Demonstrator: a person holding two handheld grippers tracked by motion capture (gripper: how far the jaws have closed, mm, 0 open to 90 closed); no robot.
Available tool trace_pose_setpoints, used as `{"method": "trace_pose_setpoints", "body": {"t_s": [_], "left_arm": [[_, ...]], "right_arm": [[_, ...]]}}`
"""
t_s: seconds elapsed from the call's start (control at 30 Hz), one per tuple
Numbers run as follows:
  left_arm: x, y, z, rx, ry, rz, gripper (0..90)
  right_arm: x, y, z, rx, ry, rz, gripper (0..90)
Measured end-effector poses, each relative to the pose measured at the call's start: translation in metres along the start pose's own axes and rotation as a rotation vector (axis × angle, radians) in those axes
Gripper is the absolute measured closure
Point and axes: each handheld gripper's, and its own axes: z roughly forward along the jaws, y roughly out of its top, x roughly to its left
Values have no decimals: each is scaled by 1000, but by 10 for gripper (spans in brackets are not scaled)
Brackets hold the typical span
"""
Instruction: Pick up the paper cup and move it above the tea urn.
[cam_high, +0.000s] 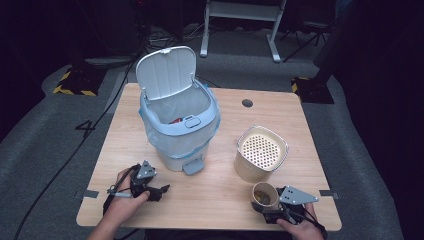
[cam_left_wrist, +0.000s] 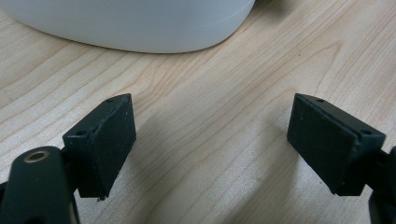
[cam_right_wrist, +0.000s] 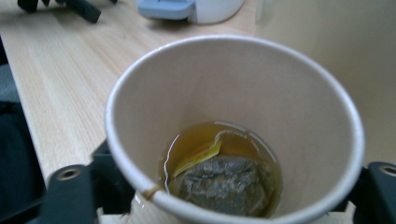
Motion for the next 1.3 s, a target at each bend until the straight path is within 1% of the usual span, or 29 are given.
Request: {"method": "trace_pose_setpoints", "body": {"t_s": [0.17,0.33,0.43,0.6,0.67,0.7,0.83,1.07,1.3], "left_arm": [[0,0,0,0,0,0,157],[0,0,0,0,0,0,157],[0,0,0,0,-1,0,156],[0,0,0,0,-1,0,156],[0,0,0,0,-1,0,156],[0,0,0,0,0,0,157],[0,0,0,0,0,0,157],[0,0,0,0,-1,-1,157],[0,0,0,1,-1,-1,156]], "right_arm": [[-2,-4,0,-33,13,30,289],[-4,-2,-2,-24,31,32,306],[-3,-1,-4,-35,49,40,308],[-1,6,-10,-40,62,20,307],[0,11,-14,-37,62,11,306],[0,14,-16,-33,55,-2,306],[-2,26,-25,-42,56,-14,308],[-6,46,-35,-22,97,-16,310],[-8,68,-45,-20,133,-10,313]]}}
